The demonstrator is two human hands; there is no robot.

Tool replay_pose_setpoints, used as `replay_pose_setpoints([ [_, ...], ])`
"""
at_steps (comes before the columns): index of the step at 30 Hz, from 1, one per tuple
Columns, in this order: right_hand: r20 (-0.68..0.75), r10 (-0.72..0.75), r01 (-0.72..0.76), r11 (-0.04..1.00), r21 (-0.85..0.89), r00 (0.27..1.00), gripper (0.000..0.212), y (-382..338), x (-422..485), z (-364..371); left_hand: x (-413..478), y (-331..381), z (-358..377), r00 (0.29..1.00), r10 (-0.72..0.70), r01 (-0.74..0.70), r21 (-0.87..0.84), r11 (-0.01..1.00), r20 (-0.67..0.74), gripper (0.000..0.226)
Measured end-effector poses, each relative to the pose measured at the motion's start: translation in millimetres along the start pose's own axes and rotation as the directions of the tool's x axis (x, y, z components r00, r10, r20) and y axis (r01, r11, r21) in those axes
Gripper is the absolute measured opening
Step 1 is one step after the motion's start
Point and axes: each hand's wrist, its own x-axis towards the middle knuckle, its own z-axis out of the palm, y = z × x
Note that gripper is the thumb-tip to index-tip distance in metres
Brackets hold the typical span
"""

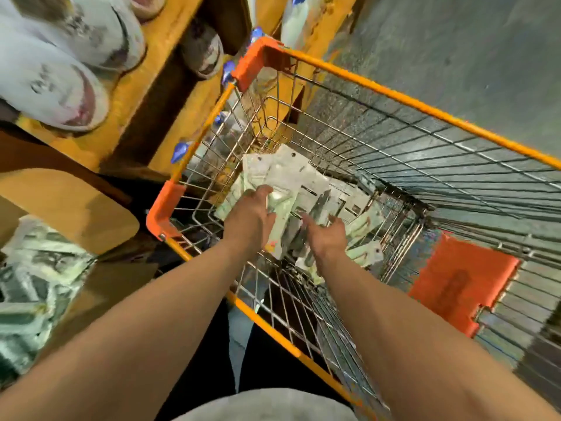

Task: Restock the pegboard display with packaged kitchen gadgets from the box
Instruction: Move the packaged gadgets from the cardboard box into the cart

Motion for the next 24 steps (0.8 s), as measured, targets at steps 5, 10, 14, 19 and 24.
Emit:
replay_pose_setpoints([
  [5, -0.058, -0.250, 0.243, 0.964, -0.107, 0.967, 0.026, -36, -54, 3, -14, 1, -57, 0.998, -0.018, 0.007, -0.178, 0.984, -0.064, 0.037],
  [10, -0.020, -0.541, 0.529, 0.830, -0.177, 0.841, 0.014, -76, -137, 55, -43, -30, -126, 0.942, 0.048, -0.159, -0.313, 0.936, -0.333, 0.029],
  [14, 0.076, -0.668, 0.666, 0.713, -0.220, 0.740, 0.024, -88, -201, 128, -77, -96, -176, 0.881, -0.098, -0.119, -0.418, 0.901, -0.463, 0.025],
  [19, 0.344, -0.717, 0.794, 0.522, -0.312, 0.607, 0.022, -56, -278, 269, -160, -262, -192, 0.774, -0.382, 0.082, -0.518, 0.851, -0.505, 0.019],
  [24, 0.502, -0.622, 0.798, 0.434, -0.418, 0.601, 0.022, -15, -296, 351, -222, -357, -155, 0.685, -0.591, 0.285, -0.590, 0.755, -0.426, 0.022],
])
